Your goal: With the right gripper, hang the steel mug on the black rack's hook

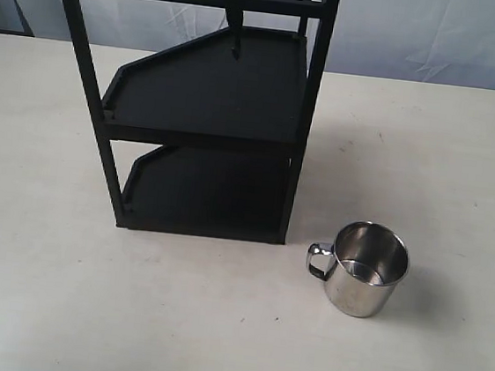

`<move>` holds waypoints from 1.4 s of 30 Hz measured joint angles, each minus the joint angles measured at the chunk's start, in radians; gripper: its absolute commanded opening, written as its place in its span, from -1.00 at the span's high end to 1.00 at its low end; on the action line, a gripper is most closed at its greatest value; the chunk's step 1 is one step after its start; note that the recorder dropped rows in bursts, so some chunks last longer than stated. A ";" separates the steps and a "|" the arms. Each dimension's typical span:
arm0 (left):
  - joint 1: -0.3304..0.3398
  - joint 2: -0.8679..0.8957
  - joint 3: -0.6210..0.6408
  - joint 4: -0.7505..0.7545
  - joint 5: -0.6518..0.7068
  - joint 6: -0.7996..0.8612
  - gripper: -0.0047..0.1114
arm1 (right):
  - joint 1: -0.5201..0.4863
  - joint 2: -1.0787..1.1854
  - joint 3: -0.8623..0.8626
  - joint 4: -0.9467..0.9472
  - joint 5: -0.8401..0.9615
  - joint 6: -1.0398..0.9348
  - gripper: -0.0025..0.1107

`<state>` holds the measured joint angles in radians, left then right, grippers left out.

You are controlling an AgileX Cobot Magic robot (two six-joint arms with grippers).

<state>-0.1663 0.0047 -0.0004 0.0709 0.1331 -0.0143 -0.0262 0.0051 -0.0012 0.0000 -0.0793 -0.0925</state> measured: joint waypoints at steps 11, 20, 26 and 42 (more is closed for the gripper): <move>0.000 0.000 0.000 0.000 0.000 0.000 0.89 | 0.000 -0.001 0.000 0.301 -0.574 0.146 0.97; 0.000 0.000 0.000 0.000 0.000 0.000 0.89 | 0.000 -0.001 0.000 0.338 -0.411 0.616 0.97; 0.000 0.000 0.000 0.000 0.000 0.000 0.89 | 0.000 -0.001 0.000 0.239 -0.427 1.027 0.97; 0.000 0.000 0.000 0.000 0.000 0.000 0.89 | 0.123 0.747 -0.541 -0.051 0.564 0.454 0.97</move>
<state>-0.1663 0.0047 -0.0004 0.0709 0.1331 -0.0143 0.0968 0.7519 -0.5422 -0.0511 0.4846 0.3613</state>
